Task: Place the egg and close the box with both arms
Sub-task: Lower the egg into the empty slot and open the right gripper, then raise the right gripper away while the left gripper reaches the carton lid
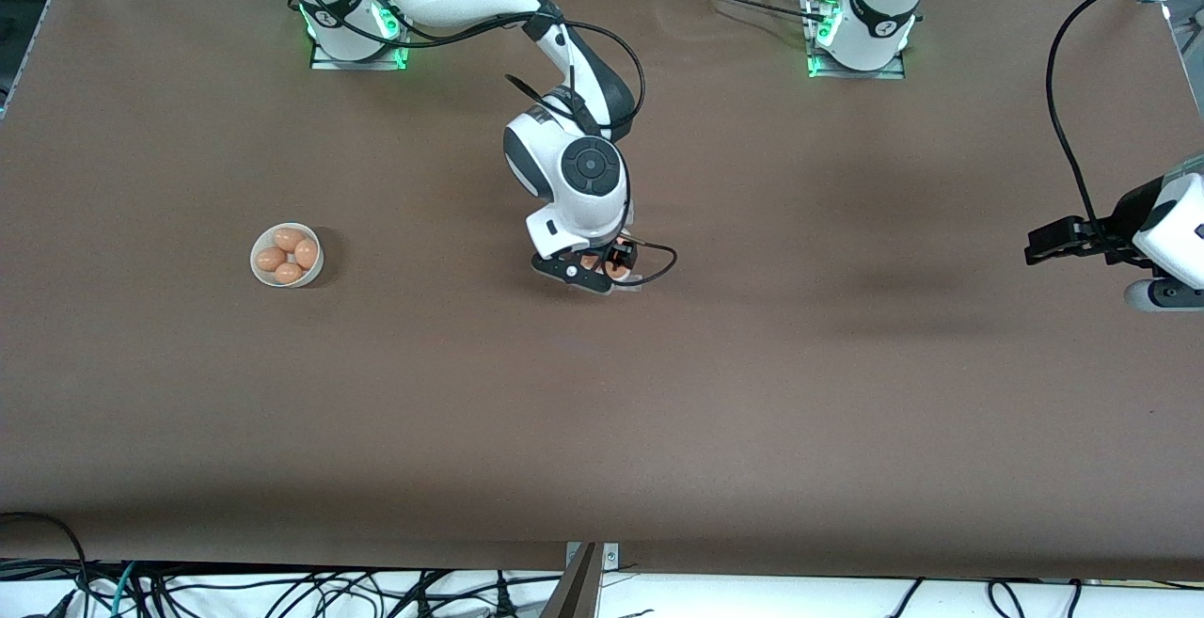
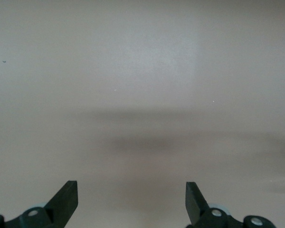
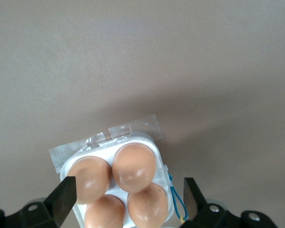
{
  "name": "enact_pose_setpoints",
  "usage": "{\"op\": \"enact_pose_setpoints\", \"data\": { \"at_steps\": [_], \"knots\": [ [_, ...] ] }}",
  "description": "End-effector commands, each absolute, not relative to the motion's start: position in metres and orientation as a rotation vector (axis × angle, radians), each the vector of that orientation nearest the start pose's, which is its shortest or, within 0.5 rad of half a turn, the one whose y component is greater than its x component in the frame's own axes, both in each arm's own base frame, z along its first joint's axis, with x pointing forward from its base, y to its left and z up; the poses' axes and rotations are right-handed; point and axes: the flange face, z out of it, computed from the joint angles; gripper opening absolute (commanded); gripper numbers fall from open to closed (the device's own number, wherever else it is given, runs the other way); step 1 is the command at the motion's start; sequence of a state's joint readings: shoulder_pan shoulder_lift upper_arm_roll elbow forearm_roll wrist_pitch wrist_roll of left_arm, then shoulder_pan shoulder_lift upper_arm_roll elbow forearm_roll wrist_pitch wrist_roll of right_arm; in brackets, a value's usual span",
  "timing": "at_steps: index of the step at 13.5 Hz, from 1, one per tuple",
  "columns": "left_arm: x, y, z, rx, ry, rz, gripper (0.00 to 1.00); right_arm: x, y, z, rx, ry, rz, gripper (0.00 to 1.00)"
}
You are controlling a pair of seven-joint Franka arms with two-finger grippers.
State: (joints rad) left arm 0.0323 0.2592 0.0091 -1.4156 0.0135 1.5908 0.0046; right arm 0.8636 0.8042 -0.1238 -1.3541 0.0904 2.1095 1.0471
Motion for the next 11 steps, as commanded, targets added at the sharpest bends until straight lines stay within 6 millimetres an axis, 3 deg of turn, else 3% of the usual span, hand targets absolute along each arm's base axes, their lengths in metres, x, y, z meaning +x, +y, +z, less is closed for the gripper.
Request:
{"op": "enact_pose_setpoints", "data": {
  "at_steps": [1, 4, 5, 6, 8, 9, 11],
  "knots": [
    [0.630, 0.006, 0.548, -3.150, -0.026, 0.143, 0.94, 0.542, 0.502, 0.252, -3.165, 0.363, -0.008, 1.00],
    [0.624, -0.039, 0.533, -3.169, 0.098, 0.254, 0.63, 0.558, 0.484, 0.257, -3.182, 0.210, -0.020, 1.00],
    [0.623, -0.055, 0.529, -3.198, 0.100, 0.294, 0.49, 0.562, 0.480, 0.258, -3.186, 0.186, -0.025, 1.00],
    [0.621, -0.070, 0.523, -3.237, 0.075, 0.337, 0.42, 0.570, 0.471, 0.258, -3.193, 0.155, -0.031, 1.00],
    [0.616, -0.103, 0.506, -3.289, 0.067, 0.487, 0.27, 0.584, 0.454, 0.262, -3.189, 0.145, -0.026, 1.00],
    [0.612, -0.124, 0.497, -3.285, 0.063, 0.558, 0.22, 0.595, 0.441, 0.276, -3.172, 0.157, -0.043, 1.00],
    [0.605, -0.172, 0.475, -3.278, 0.051, 0.676, 0.19, 0.614, 0.406, 0.298, -3.179, 0.154, -0.007, 1.00]
  ]
}}
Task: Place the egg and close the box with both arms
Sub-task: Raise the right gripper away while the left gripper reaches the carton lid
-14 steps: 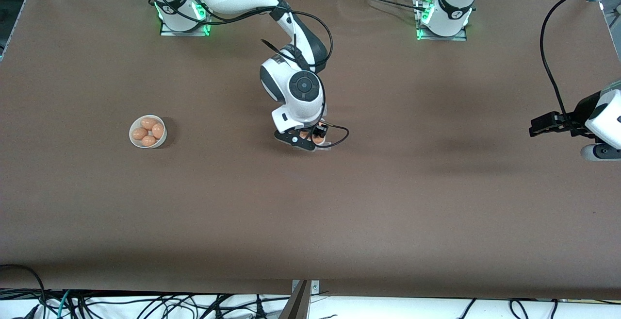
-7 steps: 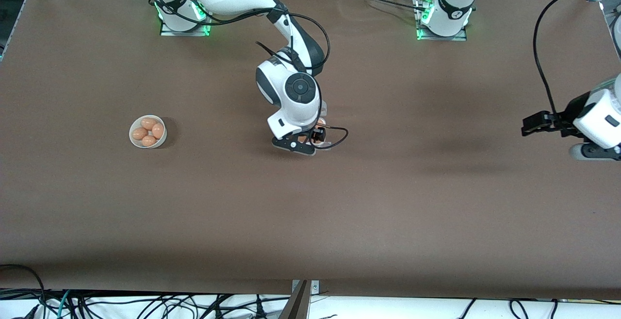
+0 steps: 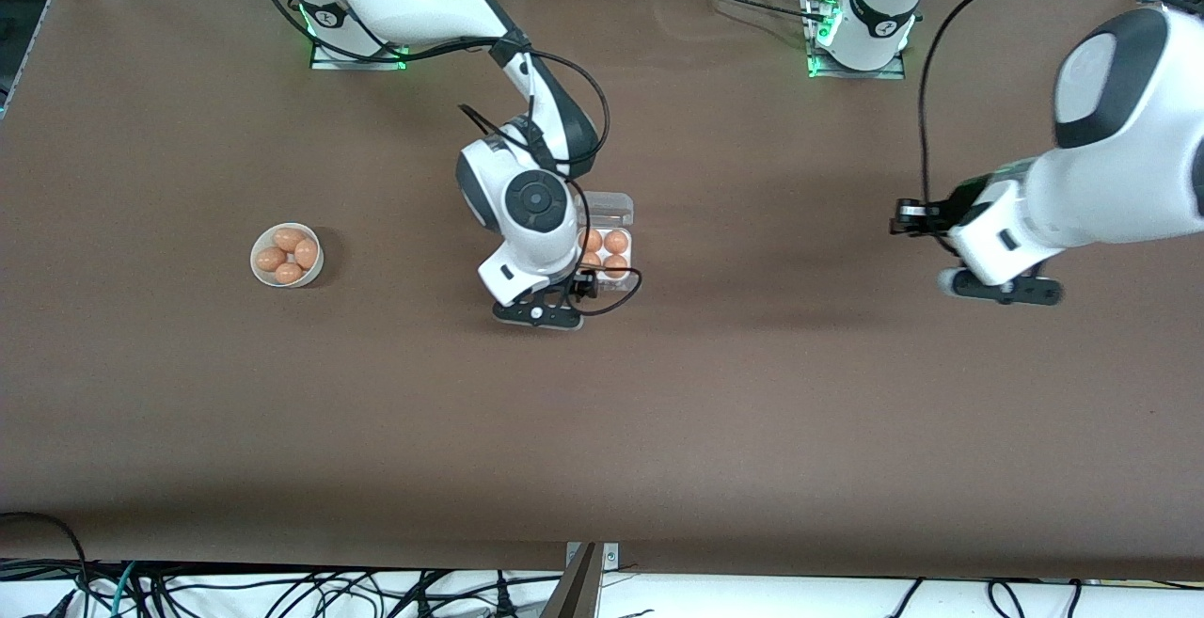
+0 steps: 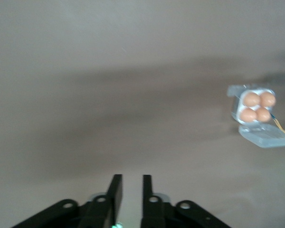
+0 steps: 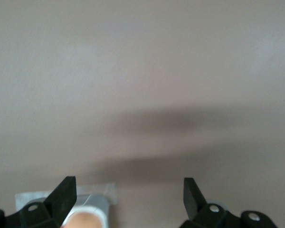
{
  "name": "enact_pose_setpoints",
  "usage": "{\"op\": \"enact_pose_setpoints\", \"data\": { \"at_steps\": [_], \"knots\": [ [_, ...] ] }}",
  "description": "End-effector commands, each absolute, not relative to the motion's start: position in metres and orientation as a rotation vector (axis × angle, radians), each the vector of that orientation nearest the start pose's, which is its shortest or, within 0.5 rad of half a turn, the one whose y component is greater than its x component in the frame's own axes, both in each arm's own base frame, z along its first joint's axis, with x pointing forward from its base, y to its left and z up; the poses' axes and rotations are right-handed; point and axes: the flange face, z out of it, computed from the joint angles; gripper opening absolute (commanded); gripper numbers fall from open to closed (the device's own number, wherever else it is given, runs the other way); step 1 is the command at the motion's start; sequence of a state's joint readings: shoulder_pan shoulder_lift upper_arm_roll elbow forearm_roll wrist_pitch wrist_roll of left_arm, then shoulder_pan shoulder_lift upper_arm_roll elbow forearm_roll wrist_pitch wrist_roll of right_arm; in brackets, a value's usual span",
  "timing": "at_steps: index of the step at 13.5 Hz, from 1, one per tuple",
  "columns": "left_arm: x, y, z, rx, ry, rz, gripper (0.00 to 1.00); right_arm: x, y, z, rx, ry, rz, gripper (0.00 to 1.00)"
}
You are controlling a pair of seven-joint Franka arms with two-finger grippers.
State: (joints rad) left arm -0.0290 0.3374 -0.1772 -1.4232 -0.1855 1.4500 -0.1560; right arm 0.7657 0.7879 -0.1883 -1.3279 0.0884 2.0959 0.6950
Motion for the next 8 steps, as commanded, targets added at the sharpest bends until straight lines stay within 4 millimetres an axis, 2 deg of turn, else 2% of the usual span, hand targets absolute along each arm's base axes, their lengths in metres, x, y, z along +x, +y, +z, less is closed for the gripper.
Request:
{"op": "enact_pose_setpoints", "data": {
  "at_steps": [1, 3, 4, 5, 7, 8],
  "knots": [
    [0.603, -0.191, 0.463, -3.290, 0.024, 0.744, 0.16, 0.621, 0.390, 0.312, -3.178, 0.171, 0.004, 1.00],
    [0.597, -0.231, 0.441, -3.293, -0.034, 0.874, 0.12, 0.635, 0.361, 0.351, -3.155, 0.236, -0.028, 1.00],
    [0.592, -0.252, 0.428, -3.277, -0.036, 0.922, 0.12, 0.641, 0.349, 0.358, -3.145, 0.255, -0.036, 1.00],
    [0.587, -0.271, 0.418, -3.264, -0.061, 0.975, 0.12, 0.649, 0.326, 0.376, -3.137, 0.254, -0.052, 1.00],
    [0.580, -0.296, 0.389, -3.198, -0.188, 1.087, 0.11, 0.649, 0.280, 0.394, -3.130, 0.219, -0.042, 1.00],
    [0.572, -0.313, 0.379, -3.166, -0.190, 1.114, 0.10, 0.649, 0.251, 0.403, -3.122, 0.212, -0.034, 1.00]
  ]
}}
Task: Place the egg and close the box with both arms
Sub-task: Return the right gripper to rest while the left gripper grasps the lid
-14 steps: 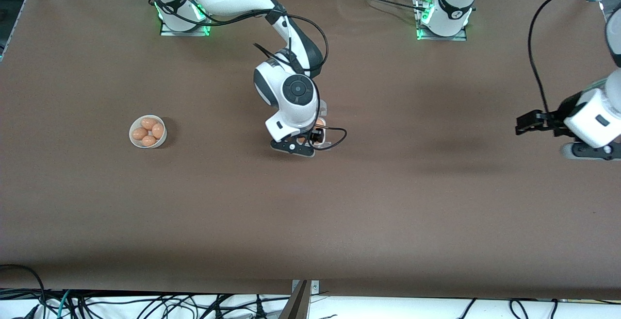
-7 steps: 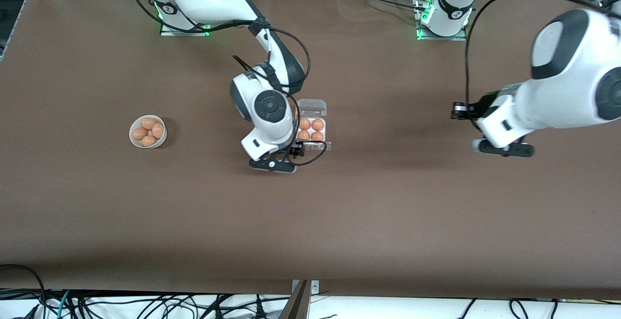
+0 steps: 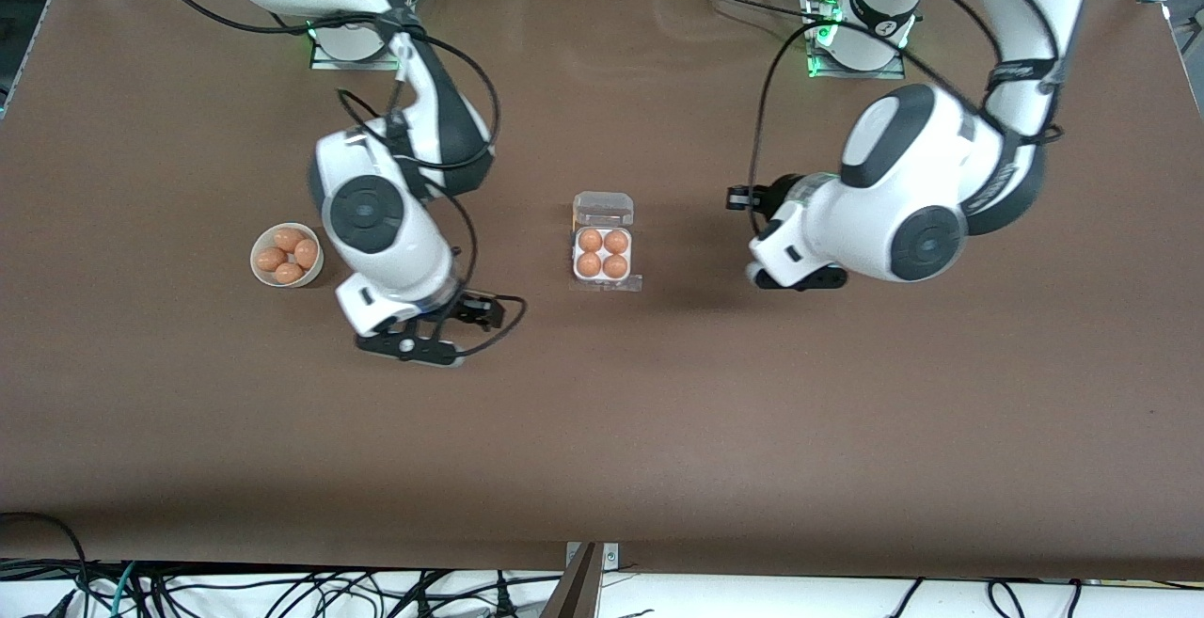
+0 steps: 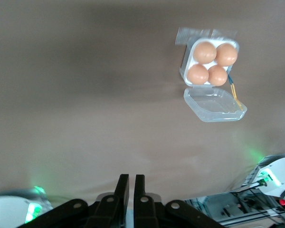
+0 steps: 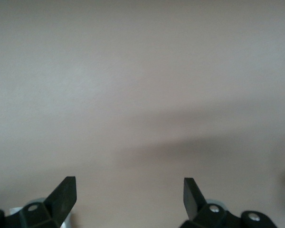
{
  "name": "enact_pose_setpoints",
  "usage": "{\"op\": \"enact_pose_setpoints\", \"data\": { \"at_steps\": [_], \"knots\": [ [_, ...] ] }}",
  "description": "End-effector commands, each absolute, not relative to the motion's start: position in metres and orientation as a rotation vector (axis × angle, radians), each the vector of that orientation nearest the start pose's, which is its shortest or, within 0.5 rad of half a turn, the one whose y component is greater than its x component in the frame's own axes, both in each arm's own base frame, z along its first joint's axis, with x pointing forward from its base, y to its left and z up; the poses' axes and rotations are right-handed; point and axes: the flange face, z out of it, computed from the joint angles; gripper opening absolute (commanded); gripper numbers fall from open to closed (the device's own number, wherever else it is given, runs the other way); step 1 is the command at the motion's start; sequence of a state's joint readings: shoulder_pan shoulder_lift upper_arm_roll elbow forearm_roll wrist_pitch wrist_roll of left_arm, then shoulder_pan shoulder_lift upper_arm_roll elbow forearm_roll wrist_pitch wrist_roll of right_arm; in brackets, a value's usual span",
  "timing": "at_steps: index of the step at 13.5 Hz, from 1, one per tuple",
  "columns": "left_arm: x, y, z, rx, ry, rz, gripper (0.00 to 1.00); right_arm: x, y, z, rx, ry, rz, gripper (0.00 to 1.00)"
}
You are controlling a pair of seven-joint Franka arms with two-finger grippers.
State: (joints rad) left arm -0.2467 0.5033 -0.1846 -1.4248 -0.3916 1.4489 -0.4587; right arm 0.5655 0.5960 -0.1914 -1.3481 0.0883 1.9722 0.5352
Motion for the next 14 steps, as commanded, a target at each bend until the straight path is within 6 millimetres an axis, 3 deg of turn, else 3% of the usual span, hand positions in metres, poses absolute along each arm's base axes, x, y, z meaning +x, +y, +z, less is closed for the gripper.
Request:
{"op": "enact_pose_setpoints", "data": {
  "at_steps": [1, 3, 6, 7, 9, 11, 14],
  "knots": [
    [0.562, -0.332, 0.369, -3.139, -0.170, 1.137, 0.10, 0.646, 0.226, 0.419, -3.094, 0.171, -0.032, 1.00],
    [0.547, -0.368, 0.354, -3.123, -0.174, 1.158, 0.09, 0.633, 0.178, 0.455, -3.081, 0.111, -0.062, 1.00],
    [0.522, -0.413, 0.338, -3.106, -0.141, 1.154, 0.09, 0.606, 0.095, 0.516, -3.064, 0.169, -0.162, 1.00],
    [0.513, -0.425, 0.329, -3.083, -0.135, 1.165, 0.09, 0.595, 0.077, 0.535, -3.074, 0.087, -0.151, 1.00],
    [0.492, -0.455, 0.310, -3.051, -0.140, 1.156, 0.09, 0.576, 0.036, 0.566, -3.085, 0.108, -0.074, 1.00],
    [0.476, -0.477, 0.288, -3.034, -0.131, 1.149, 0.09, 0.563, 0.012, 0.584, -3.086, 0.161, 0.021, 1.00],
    [0.464, -0.499, 0.276, -3.064, -0.132, 1.092, 0.09, 0.560, 0.011, 0.613, -3.092, 0.116, 0.004, 1.00]
  ]
}}
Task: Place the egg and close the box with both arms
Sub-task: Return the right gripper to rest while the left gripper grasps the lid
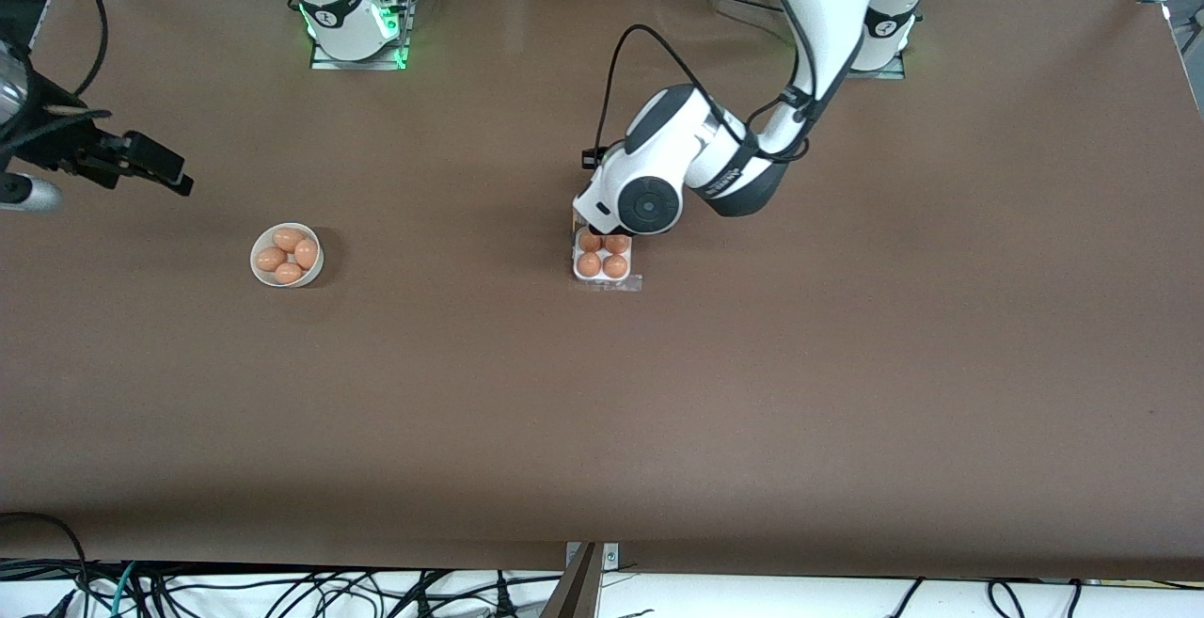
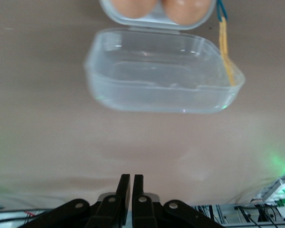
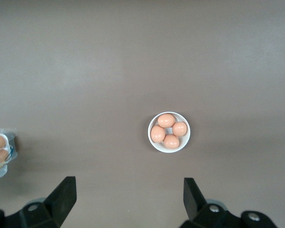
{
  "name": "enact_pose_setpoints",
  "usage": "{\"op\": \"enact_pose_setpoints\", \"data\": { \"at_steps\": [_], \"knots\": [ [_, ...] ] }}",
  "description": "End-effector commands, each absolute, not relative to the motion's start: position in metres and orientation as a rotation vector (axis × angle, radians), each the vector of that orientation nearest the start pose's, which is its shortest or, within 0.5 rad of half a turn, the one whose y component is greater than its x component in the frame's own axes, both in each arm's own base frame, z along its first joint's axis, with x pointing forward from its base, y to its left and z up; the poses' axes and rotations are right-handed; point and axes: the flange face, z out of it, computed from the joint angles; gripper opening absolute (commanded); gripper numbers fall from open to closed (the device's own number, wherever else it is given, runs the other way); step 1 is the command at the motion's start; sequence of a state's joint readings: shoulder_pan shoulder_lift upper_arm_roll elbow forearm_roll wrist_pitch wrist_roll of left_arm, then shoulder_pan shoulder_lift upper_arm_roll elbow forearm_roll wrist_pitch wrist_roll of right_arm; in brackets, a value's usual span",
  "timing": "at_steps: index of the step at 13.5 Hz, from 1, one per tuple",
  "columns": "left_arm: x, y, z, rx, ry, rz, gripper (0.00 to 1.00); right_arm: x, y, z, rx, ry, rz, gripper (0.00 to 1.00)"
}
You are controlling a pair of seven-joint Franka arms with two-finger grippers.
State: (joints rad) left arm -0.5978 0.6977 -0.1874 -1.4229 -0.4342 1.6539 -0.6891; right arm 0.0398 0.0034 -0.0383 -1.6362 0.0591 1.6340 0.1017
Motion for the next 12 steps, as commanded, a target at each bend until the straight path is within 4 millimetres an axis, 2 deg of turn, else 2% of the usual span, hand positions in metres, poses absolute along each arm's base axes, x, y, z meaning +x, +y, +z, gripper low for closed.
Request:
{"op": "enact_pose_setpoints", "data": {
  "at_steps": [1, 4, 8, 9, 12],
  "knots": [
    [0.464, -0.499, 0.270, -3.051, -0.154, 1.093, 0.09, 0.562, 0.010, 0.613, -3.090, 0.114, -0.008, 1.00],
    [0.475, -0.496, 0.261, -3.085, -0.200, 1.040, 0.09, 0.566, 0.000, 0.606, -3.096, 0.103, -0.008, 1.00],
    [0.496, -0.482, 0.258, -3.113, -0.270, 0.970, 0.07, 0.579, 0.001, 0.593, -3.099, 0.037, -0.040, 1.00],
    [0.505, -0.477, 0.261, -3.128, -0.295, 0.940, 0.08, 0.579, 0.001, 0.593, -3.099, 0.023, -0.040, 1.00],
    [0.550, -0.456, 0.293, -3.194, -0.399, 0.798, 0.08, 0.580, 0.001, 0.592, -3.100, 0.020, -0.043, 1.00]
  ]
}}
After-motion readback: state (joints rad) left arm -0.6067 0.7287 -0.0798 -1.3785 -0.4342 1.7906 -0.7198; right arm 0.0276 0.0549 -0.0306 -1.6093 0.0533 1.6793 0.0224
